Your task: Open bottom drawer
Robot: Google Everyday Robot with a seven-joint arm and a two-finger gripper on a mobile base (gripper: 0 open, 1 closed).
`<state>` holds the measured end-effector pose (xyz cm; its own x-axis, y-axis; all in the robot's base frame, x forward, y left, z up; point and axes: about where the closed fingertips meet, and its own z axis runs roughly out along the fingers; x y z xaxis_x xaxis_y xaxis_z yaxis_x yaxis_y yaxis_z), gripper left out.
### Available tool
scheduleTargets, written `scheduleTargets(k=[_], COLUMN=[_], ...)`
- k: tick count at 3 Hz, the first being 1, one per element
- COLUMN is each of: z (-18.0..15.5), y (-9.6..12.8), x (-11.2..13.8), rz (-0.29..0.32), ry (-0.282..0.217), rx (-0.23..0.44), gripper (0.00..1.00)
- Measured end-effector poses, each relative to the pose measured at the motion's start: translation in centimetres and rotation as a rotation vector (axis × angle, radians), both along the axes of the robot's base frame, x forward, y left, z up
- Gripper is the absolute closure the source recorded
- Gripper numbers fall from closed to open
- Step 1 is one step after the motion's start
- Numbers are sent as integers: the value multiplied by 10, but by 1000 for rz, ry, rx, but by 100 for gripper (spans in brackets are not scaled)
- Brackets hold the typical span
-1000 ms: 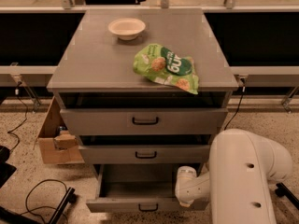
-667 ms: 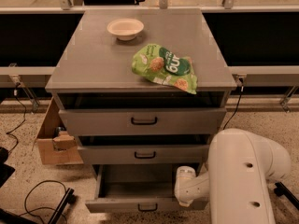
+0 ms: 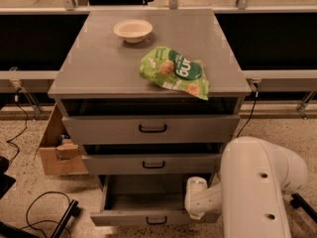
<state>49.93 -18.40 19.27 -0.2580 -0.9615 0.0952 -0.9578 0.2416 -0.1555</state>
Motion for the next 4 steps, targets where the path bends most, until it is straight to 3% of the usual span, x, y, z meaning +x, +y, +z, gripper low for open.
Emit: scheduleTargets(k=[2, 3, 4], z=[-2, -3, -3], y=[0, 0, 0], x=[-2, -3, -3], rz=[0, 0, 0], ry=[5, 7, 7], rx=[0, 0, 0], gripper=[12, 0, 0])
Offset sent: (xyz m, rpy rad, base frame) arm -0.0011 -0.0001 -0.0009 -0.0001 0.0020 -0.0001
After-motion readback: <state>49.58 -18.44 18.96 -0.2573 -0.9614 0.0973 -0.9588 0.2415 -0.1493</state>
